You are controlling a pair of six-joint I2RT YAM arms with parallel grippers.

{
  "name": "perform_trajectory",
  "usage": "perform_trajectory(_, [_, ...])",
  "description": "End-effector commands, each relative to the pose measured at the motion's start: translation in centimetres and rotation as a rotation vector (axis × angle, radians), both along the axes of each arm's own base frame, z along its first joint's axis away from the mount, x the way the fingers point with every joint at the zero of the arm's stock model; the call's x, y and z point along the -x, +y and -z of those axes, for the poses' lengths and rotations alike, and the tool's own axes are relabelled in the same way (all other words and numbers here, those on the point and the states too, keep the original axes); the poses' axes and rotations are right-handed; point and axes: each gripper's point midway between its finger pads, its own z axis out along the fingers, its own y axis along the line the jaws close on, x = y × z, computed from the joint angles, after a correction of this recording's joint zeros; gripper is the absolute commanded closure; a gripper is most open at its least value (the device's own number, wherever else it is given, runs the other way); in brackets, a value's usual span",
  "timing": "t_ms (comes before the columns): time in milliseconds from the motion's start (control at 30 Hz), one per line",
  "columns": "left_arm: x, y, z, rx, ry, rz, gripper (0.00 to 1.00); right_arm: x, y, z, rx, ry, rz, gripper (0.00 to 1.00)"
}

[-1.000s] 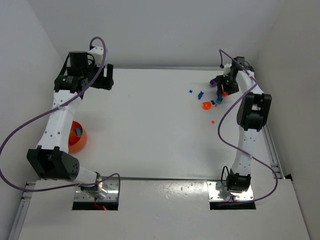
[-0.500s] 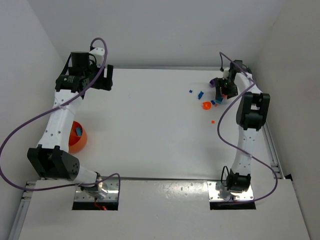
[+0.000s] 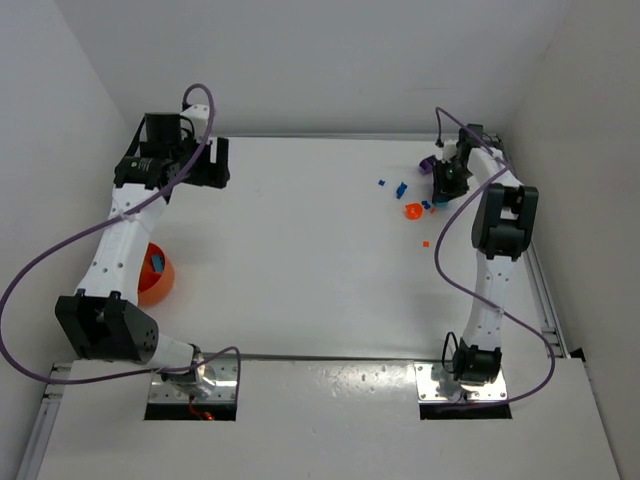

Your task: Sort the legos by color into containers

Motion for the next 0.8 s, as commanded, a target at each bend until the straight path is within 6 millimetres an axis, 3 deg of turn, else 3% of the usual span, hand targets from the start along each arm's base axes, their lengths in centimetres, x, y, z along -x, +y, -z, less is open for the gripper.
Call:
perform_trajectory(0, [1.9, -2.0, -0.4, 0.152, -0.009, 0.089, 0.18, 0.0, 3.5, -7.2, -0.137, -0.124, -0.125, 0.84])
perform_trajectory(33, [2.5, -2.1, 0.9, 0.213, 0.017, 0.095, 0.18, 1.0, 4.4, -10.1, -0.168, -0.166, -0.177, 0.84])
perform_trajectory(67, [3.8, -4.1, 0.3, 0.289, 0.006, 0.192, 0.17, 1.7, 6.1, -11.8, -0.249, -0.199, -0.246, 0.84])
perform_trajectory(133, [4.8, -5.8, 1.3, 0.378, 0.014, 0.250, 0.17, 3.7, 9.9, -15.0, -0.298, -0.263, -0.427, 0.84])
perform_trajectory(267, [6.5, -10.1, 1.0, 0.561, 0.061, 0.395, 0.17, 5.9, 16.8, -18.8, -0.405, -0.334, -0.621, 0.84])
perform_trajectory(300, [6.6, -10.6, 0.7, 0.601, 0.066, 0.407, 0.17, 7.0, 19.4, -19.0, -0.435, -0.324, -0.679, 0.84])
perform_trajectory(367, [5.8, -10.8, 0.6, 0.692, 0.091, 0.391, 0.17, 7.7, 22.4, -20.3, -0.472, -0.374, -0.763, 0.84])
perform_trajectory(400, [6.0, -11.3, 0.4, 0.733, 0.112, 0.418, 0.17, 9.1, 25.1, -20.8, -0.491, -0.383, -0.831, 0.84])
perform_trajectory(467, [5.7, -12.2, 0.3, 0.827, 0.163, 0.436, 0.17, 10.1, 27.7, -21.1, -0.486, -0.428, -0.924, 0.84])
perform_trajectory(500, [5.4, -12.4, -0.3, 0.851, 0.165, 0.446, 0.16, 11.5, 30.0, -21.7, -0.490, -0.449, -0.996, 0.82])
perform_trajectory(600, [4.5, -13.0, -1.1, 0.920, 0.192, 0.463, 0.14, 13.2, 33.7, -21.6, -0.474, -0.486, -1.123, 0.82])
perform_trajectory(767, [4.5, -14.6, -0.3, 0.923, 0.226, 0.485, 0.14, 14.7, 37.3, -22.6, -0.443, -0.543, -1.213, 0.81])
